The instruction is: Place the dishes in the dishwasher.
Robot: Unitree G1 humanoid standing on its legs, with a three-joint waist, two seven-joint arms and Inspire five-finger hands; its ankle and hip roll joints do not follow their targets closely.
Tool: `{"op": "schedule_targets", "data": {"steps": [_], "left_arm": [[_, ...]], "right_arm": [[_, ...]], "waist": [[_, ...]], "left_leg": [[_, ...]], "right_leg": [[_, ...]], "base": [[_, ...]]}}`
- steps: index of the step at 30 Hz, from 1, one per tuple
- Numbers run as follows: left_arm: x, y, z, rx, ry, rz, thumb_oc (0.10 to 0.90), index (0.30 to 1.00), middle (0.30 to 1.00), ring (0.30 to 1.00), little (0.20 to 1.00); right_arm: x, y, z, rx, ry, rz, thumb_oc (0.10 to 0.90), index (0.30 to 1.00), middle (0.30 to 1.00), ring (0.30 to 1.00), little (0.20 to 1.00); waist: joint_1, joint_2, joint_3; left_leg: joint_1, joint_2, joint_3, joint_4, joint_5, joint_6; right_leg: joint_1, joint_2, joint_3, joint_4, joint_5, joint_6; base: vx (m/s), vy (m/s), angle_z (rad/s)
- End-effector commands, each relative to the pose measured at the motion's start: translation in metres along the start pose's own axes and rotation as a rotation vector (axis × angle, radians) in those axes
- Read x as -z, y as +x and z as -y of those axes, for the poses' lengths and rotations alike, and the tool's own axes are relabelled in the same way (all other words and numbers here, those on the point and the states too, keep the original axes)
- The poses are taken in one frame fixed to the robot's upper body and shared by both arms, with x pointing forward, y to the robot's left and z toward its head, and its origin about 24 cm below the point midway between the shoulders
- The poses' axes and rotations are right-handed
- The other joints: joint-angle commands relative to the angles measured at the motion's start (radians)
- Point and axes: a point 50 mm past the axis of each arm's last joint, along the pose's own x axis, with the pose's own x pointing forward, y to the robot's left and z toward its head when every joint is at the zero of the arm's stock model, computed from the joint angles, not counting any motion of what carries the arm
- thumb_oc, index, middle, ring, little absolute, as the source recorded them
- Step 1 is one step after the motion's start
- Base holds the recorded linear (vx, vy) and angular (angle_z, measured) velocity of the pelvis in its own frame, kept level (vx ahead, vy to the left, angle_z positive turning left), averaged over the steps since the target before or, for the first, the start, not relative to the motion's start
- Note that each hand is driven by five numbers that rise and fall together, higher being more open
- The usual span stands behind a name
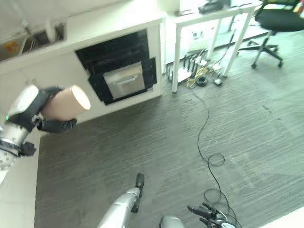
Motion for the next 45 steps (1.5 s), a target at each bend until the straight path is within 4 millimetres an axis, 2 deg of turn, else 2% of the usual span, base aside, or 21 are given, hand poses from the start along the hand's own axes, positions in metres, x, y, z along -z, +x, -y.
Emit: {"op": "schedule_targets", "data": {"steps": [1, 7, 10, 11, 13, 15, 16, 17, 18, 20, 22, 24, 26, 27, 29, 32, 34, 41, 42, 43, 45], "left_arm": [[-0.049, 0.007, -0.070, -0.309, 0.108, 0.236, 0.400, 0.300, 0.300, 0.300, 0.300], [-0.048, 0.000, -0.063, -0.292, 0.109, 0.252, 0.400, 0.300, 0.300, 0.300, 0.300], [-0.055, 0.003, -0.070, -0.297, 0.120, 0.277, 0.400, 0.300, 0.300, 0.300, 0.300], [-0.060, 0.010, -0.080, -0.292, 0.116, 0.279, 0.400, 0.300, 0.300, 0.300, 0.300], [-0.061, 0.017, -0.083, -0.284, 0.103, 0.271, 0.400, 0.300, 0.300, 0.300, 0.300], [-0.060, 0.022, -0.085, -0.286, 0.105, 0.262, 0.400, 0.300, 0.300, 0.300, 0.300], [-0.061, 0.024, -0.087, -0.295, 0.108, 0.264, 0.400, 0.300, 0.300, 0.300, 0.300], [-0.063, 0.027, -0.091, -0.315, 0.113, 0.262, 0.400, 0.300, 0.300, 0.300, 0.300], [-0.063, 0.029, -0.095, -0.332, 0.110, 0.257, 0.400, 0.300, 0.300, 0.300, 0.300], [-0.059, 0.028, -0.099, -0.332, 0.100, 0.248, 0.400, 0.300, 0.300, 0.300, 0.300], [-0.058, 0.018, -0.096, -0.318, 0.101, 0.246, 0.400, 0.300, 0.300, 0.300, 0.300], [-0.060, 0.016, -0.097, -0.314, 0.087, 0.252, 0.400, 0.300, 0.300, 0.300, 0.300], [-0.066, 0.016, -0.100, -0.310, 0.075, 0.290, 0.400, 0.300, 0.300, 0.300, 0.300], [-0.069, 0.017, -0.101, -0.305, 0.073, 0.309, 0.400, 0.300, 0.300, 0.300, 0.300], [-0.075, 0.017, -0.102, -0.299, 0.070, 0.333, 0.400, 0.300, 0.300, 0.300, 0.300], [-0.082, 0.019, -0.104, -0.302, 0.068, 0.341, 0.400, 0.300, 0.300, 0.300, 0.300], [-0.082, 0.019, -0.097, -0.305, 0.060, 0.363, 0.400, 0.300, 0.300, 0.300, 0.300], [-0.079, 0.014, -0.082, -0.328, 0.060, 0.357, 0.400, 0.300, 0.300, 0.300, 0.300], [-0.080, 0.014, -0.082, -0.328, 0.067, 0.361, 0.400, 0.300, 0.300, 0.300, 0.300], [-0.085, 0.016, -0.083, -0.326, 0.078, 0.367, 0.400, 0.300, 0.300, 0.300, 0.300], [-0.089, 0.020, -0.083, -0.317, 0.075, 0.369, 0.400, 0.300, 0.300, 0.300, 0.300]], "right_arm": [[0.004, -0.001, 0.007, 0.069, -0.021, -0.048, 0.800, 0.900, 0.900, 0.900, 0.900], [0.015, -0.001, 0.002, 0.077, 0.055, -0.054, 0.800, 0.900, 0.900, 0.900, 0.900], [0.023, 0.001, -0.009, 0.056, 0.032, -0.037, 0.800, 0.900, 0.900, 0.900, 0.900], [0.030, 0.000, -0.014, 0.037, 0.044, -0.032, 0.800, 0.900, 0.900, 0.900, 0.900], [0.032, -0.001, -0.014, 0.025, 0.024, -0.018, 0.800, 0.900, 0.900, 0.900, 0.900], [0.031, -0.001, -0.014, 0.002, -0.001, 0.000, 0.800, 0.900, 0.900, 0.900, 0.900], [0.028, -0.001, -0.014, -0.001, 0.002, 0.010, 0.800, 0.900, 0.900, 0.900, 0.900], [0.021, 0.000, -0.014, -0.008, 0.001, 0.012, 0.800, 0.900, 0.900, 0.900, 0.900], [0.017, 0.001, -0.015, -0.016, -0.011, 0.006, 0.800, 0.900, 0.900, 0.900, 0.900], [0.012, 0.003, -0.017, -0.022, -0.030, -0.004, 0.800, 0.900, 0.900, 0.900, 0.900], [0.004, 0.004, -0.019, -0.022, -0.063, 0.011, 0.800, 0.900, 0.900, 0.900, 0.900], [0.000, 0.003, -0.015, 0.001, -0.033, 0.030, 0.800, 0.900, 0.900, 0.900, 0.900], [-0.006, 0.001, -0.005, 0.021, -0.013, 0.061, 0.800, 0.900, 0.900, 0.900, 0.900], [-0.007, 0.001, -0.003, 0.027, -0.014, 0.068, 0.800, 0.900, 0.900, 0.900, 0.900], [-0.007, 0.000, 0.000, 0.038, 0.004, 0.075, 0.800, 0.900, 0.900, 0.900, 0.900], [-0.002, -0.001, 0.005, 0.059, 0.064, 0.068, 0.800, 0.900, 0.900, 0.900, 0.900], [0.008, -0.002, 0.004, 0.067, 0.082, 0.047, 0.800, 0.900, 0.900, 0.900, 0.900], [0.013, 0.001, -0.007, 0.065, 0.039, 0.021, 0.800, 0.900, 0.900, 0.900, 0.900], [0.012, 0.002, -0.010, 0.056, 0.040, 0.029, 0.800, 0.900, 0.900, 0.900, 0.900], [0.011, 0.002, -0.016, 0.037, 0.041, 0.051, 0.800, 0.900, 0.900, 0.900, 0.900], [0.009, 0.003, -0.019, 0.027, 0.049, 0.071, 0.800, 0.900, 0.900, 0.900, 0.900]], "waist": [[0.027, -0.011, 0.026], [0.030, 0.005, -0.024], [0.007, 0.017, -0.034], [-0.028, 0.028, -0.027], [-0.054, 0.049, -0.019], [-0.083, 0.046, -0.006], [-0.101, 0.028, 0.001], [-0.120, 0.010, 0.009], [-0.127, 0.000, 0.012], [-0.115, -0.008, 0.002], [-0.082, -0.012, -0.024], [-0.078, -0.015, -0.025], [-0.073, -0.032, -0.009], [-0.074, -0.040, 0.003], [-0.077, -0.046, 0.014], [-0.077, -0.022, 0.020], [-0.081, -0.010, 0.026], [-0.041, 0.019, -0.013], [-0.045, 0.029, -0.017], [-0.061, 0.040, -0.004], [-0.082, 0.044, 0.010]], "left_leg": [[0.143, -0.006, 0.060, 0.066, 0.030, 0.046], [0.239, -0.031, 0.023, 0.066, -0.067, 0.091], [0.309, -0.045, -0.002, 0.066, -0.124, 0.139], [0.376, -0.071, -0.030, 0.066, -0.169, 0.188], [0.431, -0.073, -0.049, 0.066, -0.198, 0.212], [0.471, -0.086, -0.063, 0.066, -0.236, 0.222], [0.498, -0.101, -0.087, 0.066, -0.269, 0.220], [0.534, -0.104, -0.123, 0.066, -0.311, 0.213], [0.552, -0.093, -0.144, 0.066, -0.337, 0.201], [0.552, -0.073, -0.153, 0.066, -0.338, 0.181], [0.561, 0.017, -0.143, 0.066, -0.314, 0.125], [0.564, 0.040, -0.123, 0.066, -0.289, 0.113], [0.552, 0.062, -0.047, 0.069, -0.129, 0.092], [0.525, 0.060, 0.001, 0.118, -0.112, 0.091], [0.497, 0.061, 0.057, 0.164, -0.108, 0.091], [0.482, -0.035, 0.107, 0.083, -0.150, 0.113], [0.421, -0.065, 0.187, 0.066, -0.160, 0.120], [0.410, -0.059, 0.113, 0.066, -0.186, 0.137], [0.418, -0.046, 0.111, 0.066, -0.196, 0.143], [0.446, -0.043, 0.081, 0.066, -0.217, 0.164], [0.461, -0.046, 0.045, 0.066, -0.224, 0.188]], "right_leg": [[0.035, 0.017, -0.101, -0.126, 0.059, 0.126], [0.121, -0.007, -0.105, -0.126, 0.029, 0.156], [0.120, -0.026, -0.132, 0.023, 0.182, 0.208], [-0.024, -0.012, -0.116, 0.332, 0.338, 0.262], [-0.163, -0.037, -0.148, 0.438, 0.359, 0.230], [-0.231, -0.058, -0.163, 0.291, 0.326, 0.200], [-0.237, -0.072, -0.154, 0.065, 0.317, 0.191], [-0.249, -0.099, -0.121, -0.126, 0.313, 0.206], [-0.281, -0.112, -0.068, -0.126, 0.321, 0.238], [-0.266, -0.113, -0.059, -0.126, 0.302, 0.256], [-0.197, -0.111, -0.107, -0.126, 0.236, 0.226], [-0.172, -0.111, -0.115, -0.126, 0.216, 0.211], [-0.120, -0.114, -0.139, -0.126, 0.187, 0.187], [-0.103, -0.119, -0.154, -0.126, 0.183, 0.178], [-0.090, -0.121, -0.179, -0.126, 0.180, 0.168], [-0.067, -0.089, -0.209, -0.126, 0.166, 0.166], [-0.024, -0.058, -0.220, -0.126, 0.138, 0.164], [0.007, -0.027, -0.256, -0.126, 0.102, 0.157], [0.024, -0.018, -0.273, -0.126, 0.140, 0.168], [-0.021, -0.025, -0.261, 0.024, 0.200, 0.206], [-0.107, -0.038, -0.233, 0.188, 0.252, 0.225]], "base": [[0.39, 0.208, -0.94], [0.35, 0.179, -0.59], [0.33, 0.179, 0.19], [0.33, 0.199, -0.01], [0.32, 0.045, 0.28], [0.35, -0.245, 0.09], [0.42, -0.513, 0.38], [0.57, -0.721, 0.23], [0.47, -0.640, 0.66], [0.35, -0.506, 0.83], [0.45, -0.550, 0.97], [0.27, -0.312, 0.25], [0.24, -0.383, 0.06], [0.15, -0.283, 0.43], [0.08, -0.177, 0.70], [0.16, -0.088, 0.62], [0.16, 0.038, 0.21], [0.12, 0.116, -0.12], [0.12, 0.111, -0.01], [0.08, 0.095, 0.10], [0.05, 0.021, 0.45]]}}
